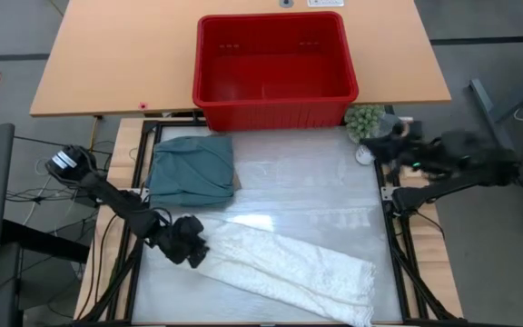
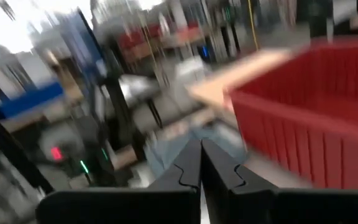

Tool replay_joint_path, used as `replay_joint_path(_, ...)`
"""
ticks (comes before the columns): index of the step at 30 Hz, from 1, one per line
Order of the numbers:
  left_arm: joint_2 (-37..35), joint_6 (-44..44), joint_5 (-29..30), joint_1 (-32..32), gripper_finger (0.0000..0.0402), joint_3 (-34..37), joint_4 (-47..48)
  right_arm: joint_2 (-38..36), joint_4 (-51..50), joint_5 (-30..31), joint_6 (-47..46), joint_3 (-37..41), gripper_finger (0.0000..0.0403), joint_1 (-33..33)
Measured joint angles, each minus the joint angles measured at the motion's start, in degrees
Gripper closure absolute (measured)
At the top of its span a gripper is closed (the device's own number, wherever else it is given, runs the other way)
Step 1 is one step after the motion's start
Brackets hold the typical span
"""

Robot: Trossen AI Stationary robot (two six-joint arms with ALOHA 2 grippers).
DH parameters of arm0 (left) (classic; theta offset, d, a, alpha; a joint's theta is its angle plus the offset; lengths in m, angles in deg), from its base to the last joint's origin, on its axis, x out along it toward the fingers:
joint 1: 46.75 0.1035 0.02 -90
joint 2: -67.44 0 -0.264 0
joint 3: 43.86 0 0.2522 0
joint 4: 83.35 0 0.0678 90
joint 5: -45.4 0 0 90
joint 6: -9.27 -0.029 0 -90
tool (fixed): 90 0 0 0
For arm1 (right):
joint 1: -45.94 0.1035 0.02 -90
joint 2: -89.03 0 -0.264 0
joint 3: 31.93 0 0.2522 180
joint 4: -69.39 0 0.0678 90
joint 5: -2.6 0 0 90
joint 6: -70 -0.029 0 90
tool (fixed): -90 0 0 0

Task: Fold Laundry from Bin
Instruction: Fold the white shirt in the red bin

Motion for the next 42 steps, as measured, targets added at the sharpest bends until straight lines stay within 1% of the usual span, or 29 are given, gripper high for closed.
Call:
replay_joint_path(4, -1.0, 12.2, 1.3, -4.1, 0.0262, 1.6, -0.2, 7.8, -4.0, -0.9, -5.0, 0.1, 0.0372, 0.0)
replay_joint_path(6, -1.5, 17.8, 2.4, -6.7, 0.0262, 2.3, -1.1, 12.6, -3.8, -4.2, -6.9, 0.1, 0.0372, 0.2)
replay_joint_path(8, -2.0, 22.2, 2.6, -9.4, 0.0262, 2.4, -0.8, 17.6, -3.6, -8.8, -9.8, 0.1, 0.0372, 0.2)
replay_joint_path(11, -2.1, 29.0, 3.7, -12.7, 0.0262, 2.5, -0.6, 25.9, -3.7, -14.8, -14.7, 0.1, 0.0372, 2.1)
replay_joint_path(14, -2.1, 36.1, 4.1, -15.8, 0.0262, 2.5, -0.6, 33.9, -3.8, -17.9, -19.1, 0.1, 0.0374, 6.4)
replay_joint_path(18, -2.1, 45.0, 5.3, -19.6, 0.0262, 2.5, -0.7, 43.1, -3.7, -21.2, -26.6, 0.1, 0.0387, 14.5)
replay_joint_path(23, -2.1, 50.3, 6.6, -22.8, 0.0262, 2.6, -1.2, 48.7, -3.6, -21.1, -40.0, 0.1, 0.0387, 25.9)
replay_joint_path(25, -2.1, 51.5, 6.5, -23.5, 0.0262, 2.6, -1.3, 50.2, -3.8, -20.4, -44.9, 0.1, 0.0386, 29.2)
replay_joint_path(27, -2.1, 52.6, 6.1, -23.7, 0.0262, 2.6, -1.4, 51.7, -4.8, -19.9, -48.7, 0.0, 0.0386, 31.1)
replay_joint_path(31, -2.0, 55.4, 5.8, -23.7, 0.0262, 2.6, -2.2, 56.2, -8.4, -21.2, -55.8, 0.0, 0.0385, 31.8)
replay_joint_path(36, -2.2, 56.0, 6.6, -23.4, 0.0262, 2.7, -3.0, 61.0, -7.8, -24.7, -58.4, 0.0, 0.0385, 29.1)
replay_joint_path(39, -3.4, 56.1, 6.2, -22.9, 0.0262, 3.3, -3.3, 63.1, -6.7, -27.2, -56.4, 0.0, 0.0385, 26.0)
replay_joint_path(42, -5.4, 55.6, 6.1, -22.2, 0.0262, 4.3, -2.8, 64.9, -5.1, -29.4, -50.7, 0.0, 0.0384, 23.2)
